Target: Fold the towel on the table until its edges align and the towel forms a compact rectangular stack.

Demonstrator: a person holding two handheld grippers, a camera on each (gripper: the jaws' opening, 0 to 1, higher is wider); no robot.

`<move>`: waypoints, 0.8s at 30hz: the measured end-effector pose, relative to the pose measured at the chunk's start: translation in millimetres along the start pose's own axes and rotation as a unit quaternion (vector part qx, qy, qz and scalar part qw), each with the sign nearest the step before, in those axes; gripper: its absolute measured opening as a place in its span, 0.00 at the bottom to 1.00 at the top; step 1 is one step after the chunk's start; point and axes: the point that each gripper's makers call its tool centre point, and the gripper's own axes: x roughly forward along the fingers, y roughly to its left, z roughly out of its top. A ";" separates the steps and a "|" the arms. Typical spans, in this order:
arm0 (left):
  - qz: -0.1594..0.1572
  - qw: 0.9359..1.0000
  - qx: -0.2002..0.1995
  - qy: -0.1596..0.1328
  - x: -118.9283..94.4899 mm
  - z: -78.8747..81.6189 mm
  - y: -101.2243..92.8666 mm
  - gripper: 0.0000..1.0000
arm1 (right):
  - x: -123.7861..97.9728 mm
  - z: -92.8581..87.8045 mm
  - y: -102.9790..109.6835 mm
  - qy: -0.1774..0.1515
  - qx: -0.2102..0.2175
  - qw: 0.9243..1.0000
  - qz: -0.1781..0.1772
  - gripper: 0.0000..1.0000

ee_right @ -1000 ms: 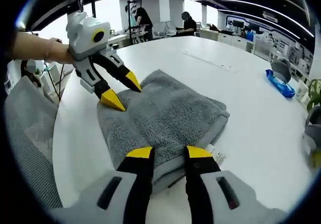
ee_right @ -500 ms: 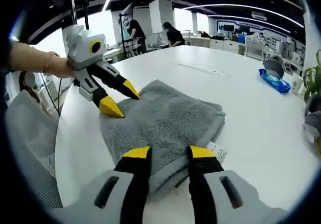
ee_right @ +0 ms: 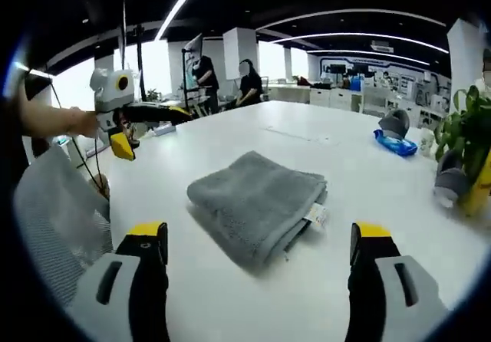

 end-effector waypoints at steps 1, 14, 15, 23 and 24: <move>0.013 1.000 0.013 0.005 -7.3 0.1 3.8 1.00 | -6.6 0.4 1.3 0.000 0.010 1.000 -0.003 0.99; 0.119 0.991 -0.031 -0.046 -89.2 19.9 5.9 1.00 | -78.6 19.2 3.0 -0.048 0.057 0.994 -0.077 0.99; 0.126 0.990 -0.031 -0.049 -94.2 21.1 4.9 1.00 | -81.7 19.0 2.9 -0.048 0.054 0.994 -0.080 0.99; 0.143 0.986 -0.038 -0.074 -107.8 16.7 -8.6 0.99 | -82.1 3.0 14.8 -0.036 0.071 0.994 -0.081 0.99; 0.138 0.986 -0.041 -0.078 -106.6 16.6 -12.2 0.99 | -81.0 2.0 18.2 -0.032 0.072 0.994 -0.080 0.99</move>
